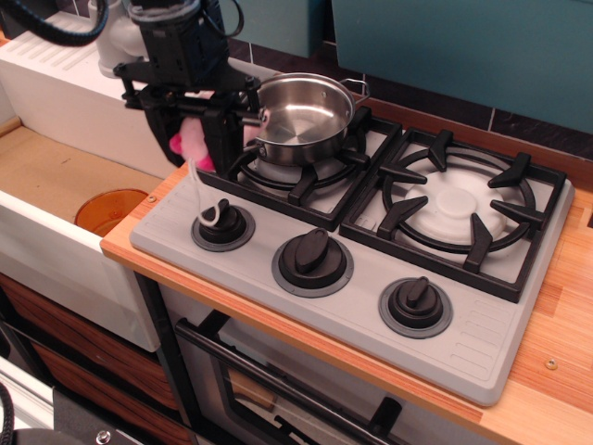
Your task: Put stuffedpig in pan
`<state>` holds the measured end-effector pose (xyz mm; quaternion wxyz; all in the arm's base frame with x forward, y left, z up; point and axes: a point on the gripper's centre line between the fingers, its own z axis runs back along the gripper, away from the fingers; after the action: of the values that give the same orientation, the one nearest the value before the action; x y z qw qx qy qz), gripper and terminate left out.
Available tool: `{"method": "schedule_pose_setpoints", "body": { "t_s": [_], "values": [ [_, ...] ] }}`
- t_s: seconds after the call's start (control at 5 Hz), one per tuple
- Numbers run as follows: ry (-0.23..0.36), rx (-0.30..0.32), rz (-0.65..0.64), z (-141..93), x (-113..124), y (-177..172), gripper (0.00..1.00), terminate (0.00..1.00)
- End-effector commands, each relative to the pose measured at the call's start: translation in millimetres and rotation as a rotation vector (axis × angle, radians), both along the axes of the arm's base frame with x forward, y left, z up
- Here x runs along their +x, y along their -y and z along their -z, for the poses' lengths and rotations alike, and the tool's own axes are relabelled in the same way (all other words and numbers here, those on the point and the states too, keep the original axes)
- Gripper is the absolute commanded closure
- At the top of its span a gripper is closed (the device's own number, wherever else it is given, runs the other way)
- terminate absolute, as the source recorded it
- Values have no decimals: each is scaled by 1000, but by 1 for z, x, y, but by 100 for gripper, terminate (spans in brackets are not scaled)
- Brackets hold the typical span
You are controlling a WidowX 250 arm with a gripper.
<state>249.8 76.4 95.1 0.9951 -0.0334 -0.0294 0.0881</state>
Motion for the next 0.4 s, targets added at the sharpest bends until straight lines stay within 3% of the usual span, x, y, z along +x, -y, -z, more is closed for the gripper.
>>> {"method": "schedule_pose_setpoints", "body": {
  "t_s": [0.0,0.2],
  "values": [
    [97,-94,33,-17,31,-11,100,0],
    [107,-111,56,-14,50,-18,100,0]
  ]
}}
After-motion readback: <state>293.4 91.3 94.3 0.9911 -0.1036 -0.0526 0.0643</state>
